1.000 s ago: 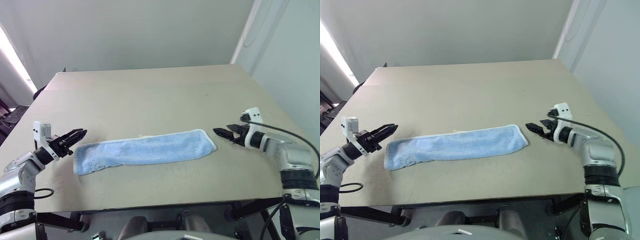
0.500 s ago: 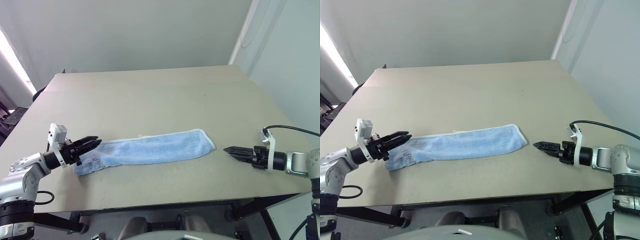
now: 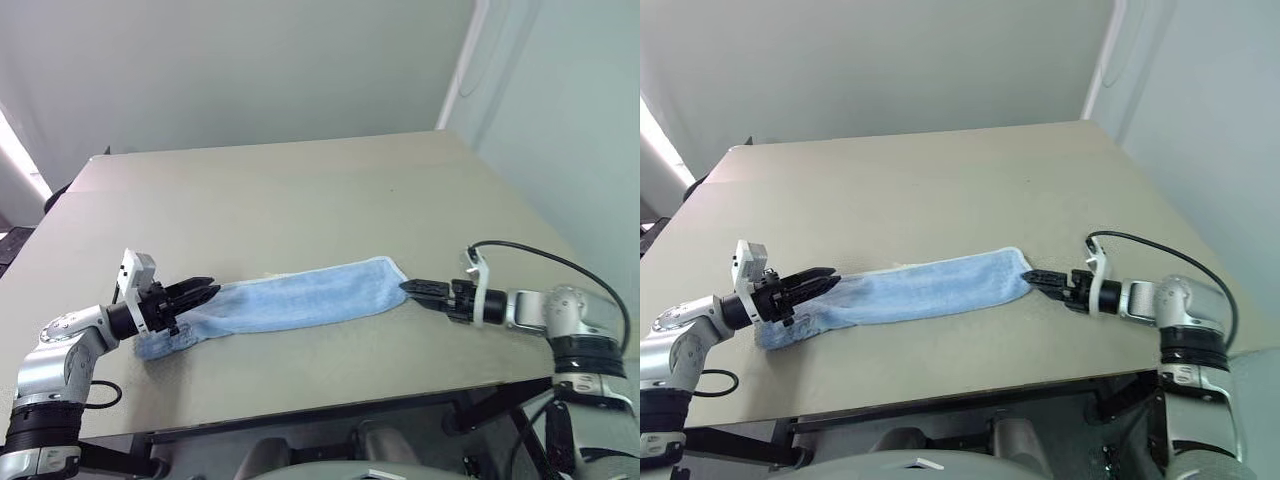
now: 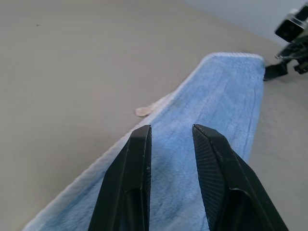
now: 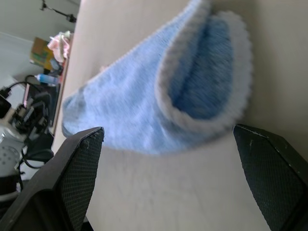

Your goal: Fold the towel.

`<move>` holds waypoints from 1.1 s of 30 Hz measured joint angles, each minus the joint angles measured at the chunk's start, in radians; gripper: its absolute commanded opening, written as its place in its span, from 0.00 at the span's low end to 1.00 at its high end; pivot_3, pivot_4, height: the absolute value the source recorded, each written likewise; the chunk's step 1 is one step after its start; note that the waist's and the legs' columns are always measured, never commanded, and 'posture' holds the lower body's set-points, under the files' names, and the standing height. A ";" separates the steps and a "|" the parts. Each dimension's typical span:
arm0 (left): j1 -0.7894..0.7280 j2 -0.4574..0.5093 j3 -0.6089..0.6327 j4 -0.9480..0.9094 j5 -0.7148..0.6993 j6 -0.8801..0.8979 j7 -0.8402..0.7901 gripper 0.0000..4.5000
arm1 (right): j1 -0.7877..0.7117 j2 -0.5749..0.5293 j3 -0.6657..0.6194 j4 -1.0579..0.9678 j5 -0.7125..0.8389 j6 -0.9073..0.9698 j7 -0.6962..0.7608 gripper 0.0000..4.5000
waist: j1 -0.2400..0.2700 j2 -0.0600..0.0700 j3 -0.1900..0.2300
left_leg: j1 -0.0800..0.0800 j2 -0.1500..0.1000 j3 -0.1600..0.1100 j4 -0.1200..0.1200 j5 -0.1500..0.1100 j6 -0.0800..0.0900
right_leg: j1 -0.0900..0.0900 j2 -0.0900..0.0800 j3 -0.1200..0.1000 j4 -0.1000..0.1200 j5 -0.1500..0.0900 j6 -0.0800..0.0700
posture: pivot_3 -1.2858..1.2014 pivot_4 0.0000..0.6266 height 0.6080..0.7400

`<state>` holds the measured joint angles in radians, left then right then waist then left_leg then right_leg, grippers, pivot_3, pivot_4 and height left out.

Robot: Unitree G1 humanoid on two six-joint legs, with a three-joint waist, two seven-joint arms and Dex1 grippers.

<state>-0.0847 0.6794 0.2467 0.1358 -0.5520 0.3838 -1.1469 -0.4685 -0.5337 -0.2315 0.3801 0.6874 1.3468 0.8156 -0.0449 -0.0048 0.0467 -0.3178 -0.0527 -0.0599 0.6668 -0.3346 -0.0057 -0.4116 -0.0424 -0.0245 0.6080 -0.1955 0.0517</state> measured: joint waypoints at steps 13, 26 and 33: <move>0.049 0.001 -0.002 -0.079 -0.002 0.006 0.019 0.31 | -0.151 0.130 -0.021 0.170 -0.055 -0.042 -0.126 0.86 | 0.000 0.001 0.001 | 0.011 0.000 0.000 0.000 0.000 0.000 | 0.004 0.000 0.000 0.005 -0.002 -0.004 | 0.52 0.00 1.00; 0.037 0.009 -0.007 -0.056 0.006 0.003 0.027 0.31 | -0.084 -0.051 -0.113 0.126 -0.001 0.032 -0.077 0.01 | 0.035 0.005 0.003 | -0.006 -0.004 0.002 -0.001 -0.001 0.001 | -0.016 -0.005 0.000 0.002 0.001 -0.003 | 0.52 0.00 1.00; -0.005 0.011 -0.033 -0.033 0.019 0.006 0.017 0.31 | 0.020 -0.211 -0.114 0.012 0.037 0.048 0.008 0.01 | 0.048 0.005 0.004 | -0.005 -0.004 0.002 -0.001 -0.001 0.001 | -0.015 -0.004 -0.001 0.002 -0.001 0.000 | 0.52 0.00 1.00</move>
<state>-0.0898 0.6899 0.2133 0.1027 -0.5331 0.3895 -1.1295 -0.4480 -0.7448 -0.3454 0.3916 0.7242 1.3949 0.8236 0.0029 -0.0001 0.0503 -0.3233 -0.0564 -0.0576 0.6660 -0.3351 -0.0049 -0.4267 -0.0462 -0.0251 0.6095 -0.1963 0.0522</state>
